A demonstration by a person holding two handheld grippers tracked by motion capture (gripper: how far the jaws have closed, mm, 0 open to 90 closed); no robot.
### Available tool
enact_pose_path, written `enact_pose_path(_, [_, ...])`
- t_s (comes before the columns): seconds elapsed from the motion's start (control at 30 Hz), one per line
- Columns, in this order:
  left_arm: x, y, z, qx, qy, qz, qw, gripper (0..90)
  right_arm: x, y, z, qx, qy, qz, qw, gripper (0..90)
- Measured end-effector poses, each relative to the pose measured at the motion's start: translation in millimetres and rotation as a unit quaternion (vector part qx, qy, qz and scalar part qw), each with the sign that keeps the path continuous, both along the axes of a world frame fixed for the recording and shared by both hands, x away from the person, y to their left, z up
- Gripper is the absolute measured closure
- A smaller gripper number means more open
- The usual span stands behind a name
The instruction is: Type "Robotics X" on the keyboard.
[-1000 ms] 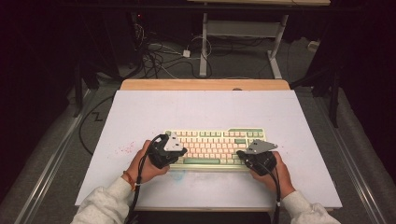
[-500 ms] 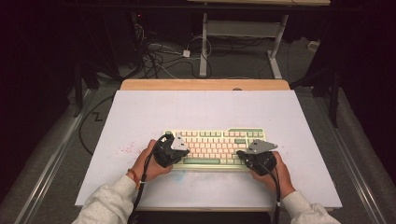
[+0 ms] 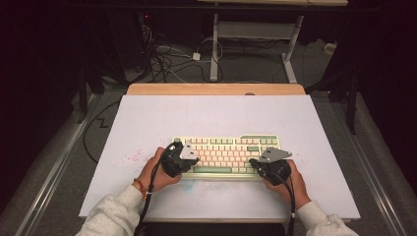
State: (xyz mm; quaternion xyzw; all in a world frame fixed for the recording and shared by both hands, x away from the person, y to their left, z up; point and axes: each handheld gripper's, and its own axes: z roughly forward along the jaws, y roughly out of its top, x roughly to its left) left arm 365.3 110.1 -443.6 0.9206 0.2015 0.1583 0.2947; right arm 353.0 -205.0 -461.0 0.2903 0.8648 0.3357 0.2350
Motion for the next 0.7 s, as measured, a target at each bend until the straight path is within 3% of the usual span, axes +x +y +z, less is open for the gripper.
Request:
enact_pose_path(0.1, [2.7,-0.9,-5.2,0.019,0.012,0.001,0.9997,87.5,0.4,-0.4,0.0,0.002,0.002,-0.001,1.0,90.0])
enact_pose_path(0.17, [3.6,-0.8,-7.5,0.017,0.016,0.0,0.9997,87.4,0.1,0.1,0.1,-0.001,0.001,-0.001,1.0,90.0])
enact_pose_path(0.4, [-0.6,0.5,1.4,0.001,-0.008,0.005,1.0,87.3,0.1,-0.2,0.2,0.0,0.002,-0.001,1.0,90.0])
enact_pose_path(0.7, [-0.5,4.1,3.4,-0.009,-0.018,0.012,0.9997,85.6,0.5,-1.3,0.6,0.0,0.002,-0.002,1.0,90.0])
